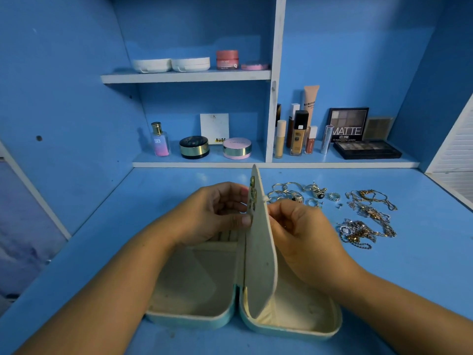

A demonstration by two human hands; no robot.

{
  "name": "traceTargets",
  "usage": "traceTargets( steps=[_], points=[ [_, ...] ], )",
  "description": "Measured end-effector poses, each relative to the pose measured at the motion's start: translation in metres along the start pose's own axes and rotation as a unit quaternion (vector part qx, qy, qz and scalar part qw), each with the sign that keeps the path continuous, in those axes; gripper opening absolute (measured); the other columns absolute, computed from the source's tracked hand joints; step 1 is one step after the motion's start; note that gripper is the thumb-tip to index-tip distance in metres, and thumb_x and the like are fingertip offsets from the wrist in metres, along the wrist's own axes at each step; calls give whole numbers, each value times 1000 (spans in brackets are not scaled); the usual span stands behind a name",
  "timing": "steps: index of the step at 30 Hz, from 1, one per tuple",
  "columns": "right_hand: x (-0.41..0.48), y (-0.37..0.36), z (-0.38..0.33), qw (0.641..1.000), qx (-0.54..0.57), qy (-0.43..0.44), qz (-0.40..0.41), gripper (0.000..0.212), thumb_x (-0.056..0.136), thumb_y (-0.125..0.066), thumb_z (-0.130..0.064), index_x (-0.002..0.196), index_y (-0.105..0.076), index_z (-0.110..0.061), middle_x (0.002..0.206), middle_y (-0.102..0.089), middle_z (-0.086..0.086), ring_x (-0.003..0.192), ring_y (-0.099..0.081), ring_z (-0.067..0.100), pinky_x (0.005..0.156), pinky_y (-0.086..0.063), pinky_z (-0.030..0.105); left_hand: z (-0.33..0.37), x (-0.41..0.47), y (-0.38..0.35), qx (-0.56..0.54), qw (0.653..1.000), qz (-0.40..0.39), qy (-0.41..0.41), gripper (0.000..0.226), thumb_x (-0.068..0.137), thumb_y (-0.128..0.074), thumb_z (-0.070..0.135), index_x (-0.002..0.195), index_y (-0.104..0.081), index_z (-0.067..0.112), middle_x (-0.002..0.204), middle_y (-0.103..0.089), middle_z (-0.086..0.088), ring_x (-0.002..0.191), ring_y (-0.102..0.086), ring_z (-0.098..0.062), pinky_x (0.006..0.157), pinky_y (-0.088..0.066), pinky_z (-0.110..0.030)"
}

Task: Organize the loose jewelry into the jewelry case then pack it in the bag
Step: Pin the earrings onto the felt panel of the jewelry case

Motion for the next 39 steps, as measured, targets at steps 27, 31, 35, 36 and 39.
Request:
traceTargets(
  steps=[27, 31, 35, 36, 39],
  points=[
    [6, -5, -11, 992, -76, 48, -86, 9, 94, -54, -25, 87, -60, -23, 83, -65, -1, 74, -60, 14, 73, -53, 37, -6, 2, 4, 23, 1000, 14, 1, 49, 70, -76, 18, 116, -62, 12, 114, -69, -9, 109, -64, -23, 96, -51, -31],
    [8, 12, -11, 996, 67, 8, -61, 14, 98, -48, -23, 98, -60, -15, 89, -68, 8, 78, -65, 21, 72, -55, 35, -3, 0, -1, 20, 1000, 13, 7, 46, 69, -79, 24, 112, -63, 22, 104, -71, 9, 104, -64, -12, 87, -51, -21],
    [11, 37, -6, 974, 214, -61, -34, 41, 85, -47, -49, 115, -59, -22, 100, -64, 21, 83, -63, 29, 76, -52, 36, 8, -8, -3, 129, 991, 41, 10, 48, 71, -76, 36, 118, -65, 30, 110, -68, 16, 105, -60, 3, 83, -47, -12],
    [10, 42, -7, 977, 197, -63, -39, 42, 84, -52, -50, 117, -59, -24, 97, -65, 18, 80, -63, 23, 75, -51, 33, 12, -11, -2, 178, 983, 54, 0, 47, 74, -76, 38, 119, -64, 32, 113, -66, 19, 106, -57, 7, 84, -47, -10],
    [8, 50, -2, 991, 65, -81, -85, 44, 78, -64, -41, 119, -60, -26, 93, -71, -1, 75, -65, 3, 63, -47, 13, 20, -21, -1, 354, 932, 63, -35, 62, 74, -68, 64, 130, -54, 41, 121, -54, 29, 115, -45, 11, 95, -40, -15]
  ],
)
Point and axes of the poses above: each hand's wrist, its own x-axis towards the middle knuckle, its own y-axis out of the back of the hand, z = x × y, the point moved 9 cm from there along x, towards the middle knuckle
